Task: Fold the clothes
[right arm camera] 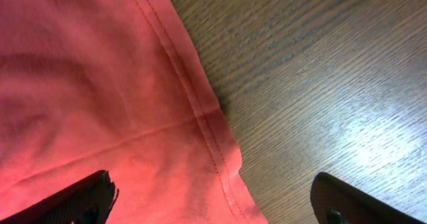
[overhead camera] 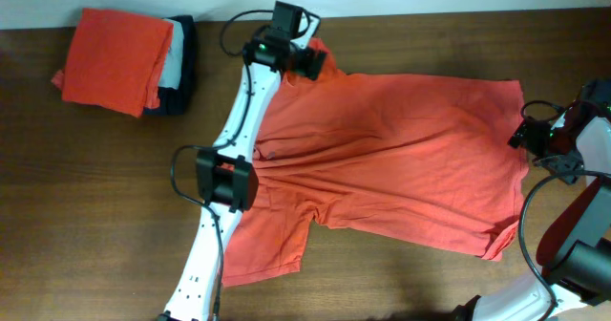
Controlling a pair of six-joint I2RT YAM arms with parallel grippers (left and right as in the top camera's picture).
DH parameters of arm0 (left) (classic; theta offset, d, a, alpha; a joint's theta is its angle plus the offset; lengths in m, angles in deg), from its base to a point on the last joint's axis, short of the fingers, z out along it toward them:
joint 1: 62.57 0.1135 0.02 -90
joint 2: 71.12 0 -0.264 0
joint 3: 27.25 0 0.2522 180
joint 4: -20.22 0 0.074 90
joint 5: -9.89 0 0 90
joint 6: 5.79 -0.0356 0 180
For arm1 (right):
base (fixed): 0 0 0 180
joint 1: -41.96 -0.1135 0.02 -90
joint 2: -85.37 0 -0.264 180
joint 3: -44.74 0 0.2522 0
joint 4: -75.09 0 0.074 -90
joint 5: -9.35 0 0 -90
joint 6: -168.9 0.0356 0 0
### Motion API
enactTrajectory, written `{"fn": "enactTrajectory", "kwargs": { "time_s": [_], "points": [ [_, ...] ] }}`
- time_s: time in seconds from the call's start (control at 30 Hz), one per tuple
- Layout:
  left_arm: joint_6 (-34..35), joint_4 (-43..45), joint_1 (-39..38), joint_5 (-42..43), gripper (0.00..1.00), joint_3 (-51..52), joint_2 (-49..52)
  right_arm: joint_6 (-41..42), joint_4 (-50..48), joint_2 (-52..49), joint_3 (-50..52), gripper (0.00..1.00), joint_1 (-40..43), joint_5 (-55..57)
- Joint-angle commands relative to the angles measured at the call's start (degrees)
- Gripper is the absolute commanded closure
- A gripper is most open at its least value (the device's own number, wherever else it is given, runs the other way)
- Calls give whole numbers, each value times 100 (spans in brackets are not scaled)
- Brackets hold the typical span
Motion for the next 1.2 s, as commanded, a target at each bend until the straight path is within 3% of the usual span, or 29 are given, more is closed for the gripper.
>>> {"fn": "enactTrajectory", "kwargs": {
  "time_s": [0.0,0.1,0.17,0.3,0.33,0.6,0.63,0.73,1.17],
  "points": [
    [-33,-684,197,-946,1,-179,-1158,20,0,-11,-98,1,4,52],
    [-33,-1307,232,-944,3,-179,-1600,20,0,-11,-98,1,4,52],
    [-48,-1561,238,-944,11,-179,-1751,20,0,-11,-98,1,4,52],
    [-348,-2144,236,-859,64,-101,-1762,20,0,-11,-98,1,4,52],
    [-562,-2295,236,-673,69,-11,-1733,20,0,-11,-98,1,4,52],
    [-1910,-2540,243,-437,66,354,-1467,20,0,-11,-98,1,4,52],
    [-2024,-2546,243,-378,64,367,-1423,20,0,-11,-98,1,4,52],
    [-2109,-2535,243,-304,43,400,-1270,20,0,-11,-98,1,4,52],
    [-2426,-2116,232,269,43,411,-815,20,0,-11,-98,1,4,52]
  ]
}}
